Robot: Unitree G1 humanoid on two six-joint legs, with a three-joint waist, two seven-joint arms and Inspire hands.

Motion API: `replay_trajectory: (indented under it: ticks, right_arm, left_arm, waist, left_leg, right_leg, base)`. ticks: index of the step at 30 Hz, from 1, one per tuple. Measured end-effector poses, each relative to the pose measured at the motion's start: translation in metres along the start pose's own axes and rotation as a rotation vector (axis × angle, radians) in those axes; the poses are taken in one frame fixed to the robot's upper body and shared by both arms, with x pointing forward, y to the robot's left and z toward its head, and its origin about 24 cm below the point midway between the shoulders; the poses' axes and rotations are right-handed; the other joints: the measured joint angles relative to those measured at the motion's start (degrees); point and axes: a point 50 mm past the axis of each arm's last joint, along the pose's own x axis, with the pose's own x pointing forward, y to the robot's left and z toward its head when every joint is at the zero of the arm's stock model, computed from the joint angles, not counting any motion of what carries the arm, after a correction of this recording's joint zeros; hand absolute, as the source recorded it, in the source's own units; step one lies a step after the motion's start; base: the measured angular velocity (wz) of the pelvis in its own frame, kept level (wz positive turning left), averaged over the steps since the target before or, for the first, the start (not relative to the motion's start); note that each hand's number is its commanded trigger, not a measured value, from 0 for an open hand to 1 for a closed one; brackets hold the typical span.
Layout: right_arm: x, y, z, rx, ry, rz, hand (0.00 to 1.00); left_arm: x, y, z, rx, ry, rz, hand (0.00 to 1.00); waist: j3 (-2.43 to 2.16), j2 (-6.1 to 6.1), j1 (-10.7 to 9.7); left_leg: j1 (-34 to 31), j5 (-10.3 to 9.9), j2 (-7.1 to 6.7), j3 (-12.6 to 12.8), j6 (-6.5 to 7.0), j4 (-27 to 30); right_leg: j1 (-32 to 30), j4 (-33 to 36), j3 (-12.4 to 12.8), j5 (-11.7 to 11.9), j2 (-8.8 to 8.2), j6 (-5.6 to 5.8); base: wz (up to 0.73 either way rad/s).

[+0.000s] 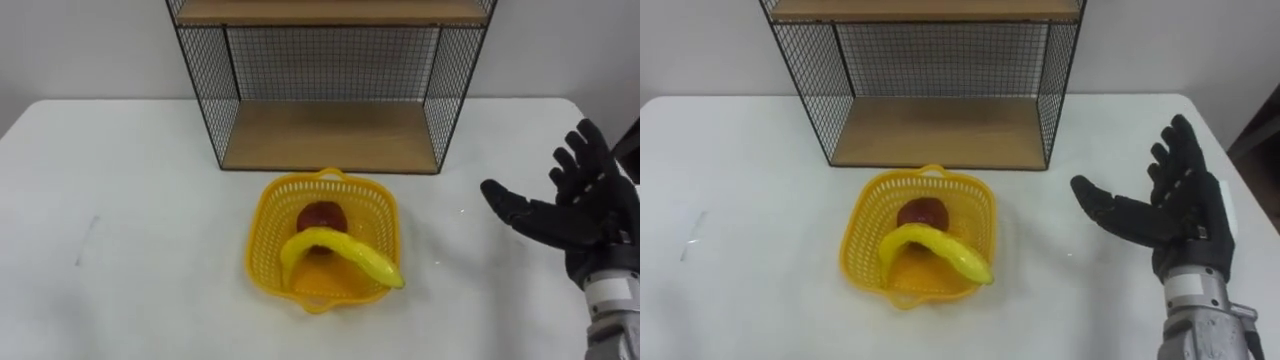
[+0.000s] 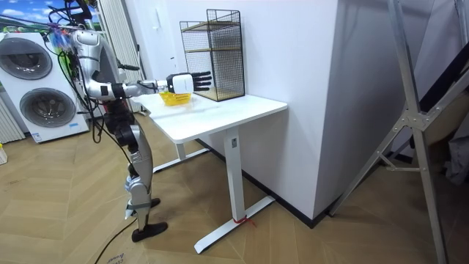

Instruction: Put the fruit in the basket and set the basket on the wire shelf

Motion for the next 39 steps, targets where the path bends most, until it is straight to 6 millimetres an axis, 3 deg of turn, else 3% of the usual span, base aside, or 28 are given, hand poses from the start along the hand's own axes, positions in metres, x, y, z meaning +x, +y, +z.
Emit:
replay_trajectory:
  ticks: [7,13,21,27,39]
  right_arm:
    - [-0.003,0.019,-0.016,0.025,0.023,0.121,0.00]
    - [-0.006,0.021,-0.036,0.049,0.097,0.126,0.00]
    - [-0.006,0.034,-0.044,0.071,0.128,0.213,0.00]
    - [-0.005,0.048,-0.045,0.095,0.126,0.278,0.00]
    - [-0.009,0.065,-0.054,0.180,0.150,0.348,0.00]
  left_arm:
    - [-0.046,-0.044,-0.014,-0.047,0.104,-0.439,0.00]
    - [-0.075,-0.062,-0.024,-0.133,0.241,-0.667,0.00]
    - [-0.092,-0.078,-0.025,-0.238,0.325,-0.857,0.00]
    - [-0.100,-0.081,-0.027,-0.283,0.368,-0.944,0.00]
    - [-0.136,-0.093,-0.040,-0.357,0.515,-1.167,0.00]
  waist:
    - [0.60,-1.17,-1.3]
    - [0.39,-2.15,-1.7]
    - [0.71,-1.51,-2.5]
    - [0.72,-2.00,-3.4]
    - [0.99,-2.30,-4.6]
  left_leg:
    - [-0.3,0.0,-0.04,0.2,0.06,0.1]
    - [-0.5,0.1,-0.06,0.3,0.07,0.2]
    - [-0.7,0.1,0.03,0.3,0.08,0.6]
    - [-0.7,0.1,0.01,0.2,0.09,0.6]
    - [-1.0,0.1,0.05,0.5,0.10,1.0]
  right_leg:
    - [-0.2,-0.1,0.1,0.0,0.00,0.01]
    - [-0.2,0.0,0.3,0.0,-0.02,0.03]
    - [-0.4,0.2,0.3,0.0,0.05,0.01]
    - [-0.4,0.3,0.2,0.0,0.04,0.01]
    - [-0.8,0.4,0.2,0.1,-0.01,0.02]
  base:
    - [0.00]
    - [0.00]
    - [0.00]
    - [0.00]
    - [0.00]
